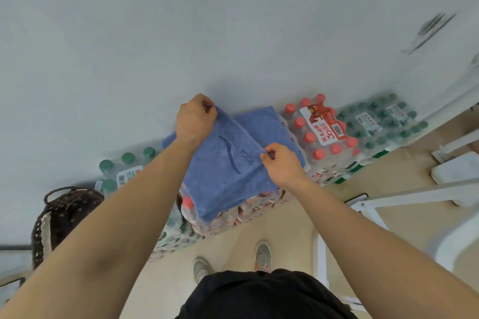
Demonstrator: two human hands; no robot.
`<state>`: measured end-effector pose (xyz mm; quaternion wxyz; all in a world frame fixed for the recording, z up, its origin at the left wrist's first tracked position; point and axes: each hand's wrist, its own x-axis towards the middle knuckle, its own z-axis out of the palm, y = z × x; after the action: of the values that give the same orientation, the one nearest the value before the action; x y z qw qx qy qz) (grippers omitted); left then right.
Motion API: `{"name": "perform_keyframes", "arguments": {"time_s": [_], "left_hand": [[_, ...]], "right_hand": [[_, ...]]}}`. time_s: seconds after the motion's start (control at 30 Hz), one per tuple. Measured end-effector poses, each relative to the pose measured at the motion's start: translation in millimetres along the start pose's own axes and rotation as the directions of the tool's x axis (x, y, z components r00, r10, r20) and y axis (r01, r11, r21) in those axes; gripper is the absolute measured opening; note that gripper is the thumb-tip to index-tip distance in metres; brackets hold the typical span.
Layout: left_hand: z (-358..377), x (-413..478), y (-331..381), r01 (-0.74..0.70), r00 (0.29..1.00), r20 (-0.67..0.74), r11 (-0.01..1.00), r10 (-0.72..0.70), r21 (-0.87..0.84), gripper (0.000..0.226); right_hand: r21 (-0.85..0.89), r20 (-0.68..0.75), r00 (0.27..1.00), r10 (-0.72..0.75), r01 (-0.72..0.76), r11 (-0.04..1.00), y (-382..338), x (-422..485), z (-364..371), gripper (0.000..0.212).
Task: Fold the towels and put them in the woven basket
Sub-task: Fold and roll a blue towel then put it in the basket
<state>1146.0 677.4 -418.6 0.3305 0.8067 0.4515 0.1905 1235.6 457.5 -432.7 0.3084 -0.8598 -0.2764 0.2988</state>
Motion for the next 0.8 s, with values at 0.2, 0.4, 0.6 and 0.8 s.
{"name": "perform_keyframes", "arguments": {"time_s": [0.2,0.4,0.6,0.8], "left_hand": [[37,18,48,-0.094,0.995,-0.034,0.995,0.095,0.031,0.012],[87,28,72,-0.116,0.992,0.067,0.985,0.108,0.128,0.01],[132,36,81,-0.125,0.986,0.136,0.975,0.1,0.186,0.012],[163,43,86,-0.155,0.972,0.207,0.964,0.11,0.217,0.014]], "right_hand": [[0.014,-0.099,0.995,0.026,-0.025,1.0,48,19,-48,0.017],[-0.181,-0.029,0.987,0.155,-0.158,0.971,88,41,-66,0.028],[-0.352,-0.023,0.977,0.21,-0.205,0.913,110,49,-66,0.034],[-0.432,-0.055,0.979,0.196,-0.2,0.879,109,55,-66,0.009]]}}
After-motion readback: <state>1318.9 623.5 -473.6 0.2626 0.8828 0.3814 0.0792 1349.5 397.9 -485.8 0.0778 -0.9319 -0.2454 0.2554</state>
